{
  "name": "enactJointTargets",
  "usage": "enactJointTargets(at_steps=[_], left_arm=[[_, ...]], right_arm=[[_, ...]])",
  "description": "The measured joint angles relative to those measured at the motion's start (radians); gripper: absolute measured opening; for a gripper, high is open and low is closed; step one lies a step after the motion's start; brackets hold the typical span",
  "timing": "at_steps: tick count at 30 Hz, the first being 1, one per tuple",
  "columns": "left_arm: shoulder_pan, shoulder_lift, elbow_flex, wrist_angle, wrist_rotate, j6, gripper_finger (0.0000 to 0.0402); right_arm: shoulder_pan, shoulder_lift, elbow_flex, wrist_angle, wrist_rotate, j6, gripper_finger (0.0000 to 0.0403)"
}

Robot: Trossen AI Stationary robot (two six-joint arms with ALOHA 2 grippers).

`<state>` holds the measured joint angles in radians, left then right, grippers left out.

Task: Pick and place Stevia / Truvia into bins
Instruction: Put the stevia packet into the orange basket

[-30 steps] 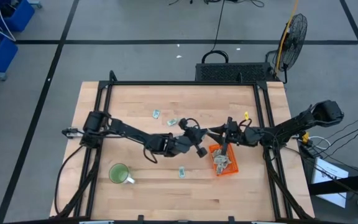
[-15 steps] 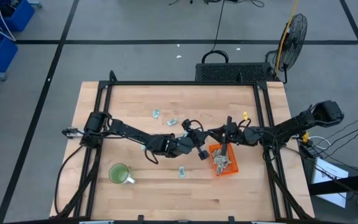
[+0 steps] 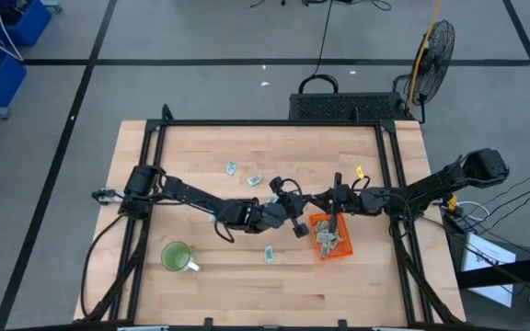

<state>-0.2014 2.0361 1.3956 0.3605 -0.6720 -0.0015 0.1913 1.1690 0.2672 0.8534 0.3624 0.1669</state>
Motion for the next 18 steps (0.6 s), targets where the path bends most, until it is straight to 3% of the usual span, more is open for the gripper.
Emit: enactJointTargets(at_steps=[6, 9, 14, 16, 18], left_arm=[[-0.008, -0.007, 0.000, -0.038, 0.002, 0.011, 0.0086], [-0.015, -0.038, -0.002, -0.104, -0.010, -0.005, 0.0119], [-0.030, -0.144, -0.002, -0.255, -0.050, -0.093, 0.0149], [-0.036, -0.189, -0.002, -0.327, -0.058, -0.115, 0.0151], [-0.037, -0.234, -0.002, -0.397, -0.061, -0.134, 0.0152]], right_arm=[[0.000, -0.020, 0.000, -0.038, 0.004, -0.035, 0.0001], [0.000, -0.071, 0.010, -0.141, 0.003, -0.036, 0.0001], [0.001, -0.216, 0.124, -0.631, -0.059, -0.005, 0.0001], [0.001, -0.260, 0.165, -0.826, -0.145, 0.000, 0.0001], [0.001, -0.298, 0.195, -0.969, -0.296, 0.033, 0.0001]])
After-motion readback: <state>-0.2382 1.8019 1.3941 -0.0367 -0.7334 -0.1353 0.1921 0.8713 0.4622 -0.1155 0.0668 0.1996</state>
